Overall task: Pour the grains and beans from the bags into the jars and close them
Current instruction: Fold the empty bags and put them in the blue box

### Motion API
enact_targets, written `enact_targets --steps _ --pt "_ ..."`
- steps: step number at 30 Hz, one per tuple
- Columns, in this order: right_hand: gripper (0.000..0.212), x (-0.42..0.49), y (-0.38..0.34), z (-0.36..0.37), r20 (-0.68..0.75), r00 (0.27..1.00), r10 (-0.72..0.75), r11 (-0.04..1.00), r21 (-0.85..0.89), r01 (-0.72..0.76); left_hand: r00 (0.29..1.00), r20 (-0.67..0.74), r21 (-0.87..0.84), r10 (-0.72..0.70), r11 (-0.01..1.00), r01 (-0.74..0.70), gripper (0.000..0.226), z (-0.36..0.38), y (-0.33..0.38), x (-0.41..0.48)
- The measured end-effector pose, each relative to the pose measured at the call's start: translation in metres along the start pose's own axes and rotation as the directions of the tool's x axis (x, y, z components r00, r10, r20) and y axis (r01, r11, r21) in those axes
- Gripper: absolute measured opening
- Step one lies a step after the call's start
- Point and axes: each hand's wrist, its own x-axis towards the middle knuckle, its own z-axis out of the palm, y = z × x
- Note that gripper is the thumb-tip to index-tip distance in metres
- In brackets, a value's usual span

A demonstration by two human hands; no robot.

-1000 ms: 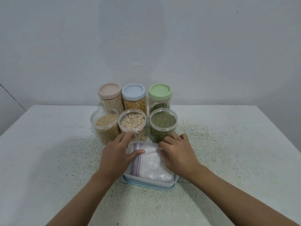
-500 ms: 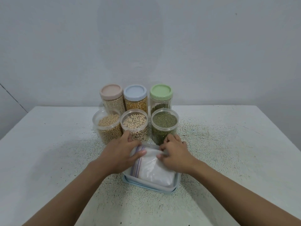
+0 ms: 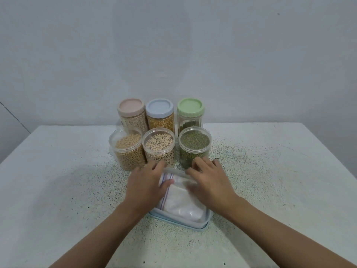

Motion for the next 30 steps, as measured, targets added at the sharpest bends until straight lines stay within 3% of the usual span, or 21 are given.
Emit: enact_targets --steps 3,5,7,9,14,17,24,28,30 --pt "0.023 -0.002 -0.003 -0.007 0.019 0.999 -0.033 0.995 -0.097 0.035 0.981 -0.067 -0.096 0.184 0.977 -0.19 0.034 0.0 -0.004 0.002" --pt "0.029 -0.005 -0.011 -0.009 0.116 0.993 0.02 0.991 -0.133 -0.005 0.931 -0.016 -0.094 0.365 0.926 -0.365 0.023 -0.001 -0.008 0.005" --pt "0.023 -0.008 -0.02 -0.014 0.204 0.978 0.046 0.983 -0.186 -0.008 0.9 0.084 -0.098 0.428 0.902 -0.42 0.033 -0.002 -0.012 0.007" --pt "0.017 -0.01 -0.027 -0.019 0.27 0.963 0.017 0.971 -0.233 0.049 0.894 0.174 -0.1 0.414 0.91 -0.402 0.048 -0.006 -0.016 0.009" --pt "0.061 -0.005 -0.02 -0.023 0.463 0.886 0.035 0.98 -0.191 0.062 0.811 0.473 0.089 0.346 0.896 -0.434 0.086 -0.019 -0.012 0.007" --pt "0.071 0.002 -0.01 -0.027 0.601 0.799 0.014 0.975 -0.187 0.123 0.756 0.605 0.102 0.25 0.917 -0.385 0.088 -0.029 -0.015 0.009" --pt "0.057 0.018 -0.014 -0.043 0.659 0.752 0.026 0.98 -0.167 0.112 0.771 0.596 0.072 0.224 0.942 -0.328 0.083 -0.023 -0.013 0.015" --pt "0.034 0.03 -0.014 -0.051 0.66 0.749 0.055 0.99 -0.132 0.044 0.779 0.561 0.083 0.282 0.916 -0.391 0.081 -0.027 -0.01 0.021" --pt "0.044 0.03 -0.015 -0.052 0.664 0.743 0.079 0.987 -0.156 0.035 0.787 0.521 0.025 0.33 0.916 -0.401 0.08 -0.033 -0.011 0.022"
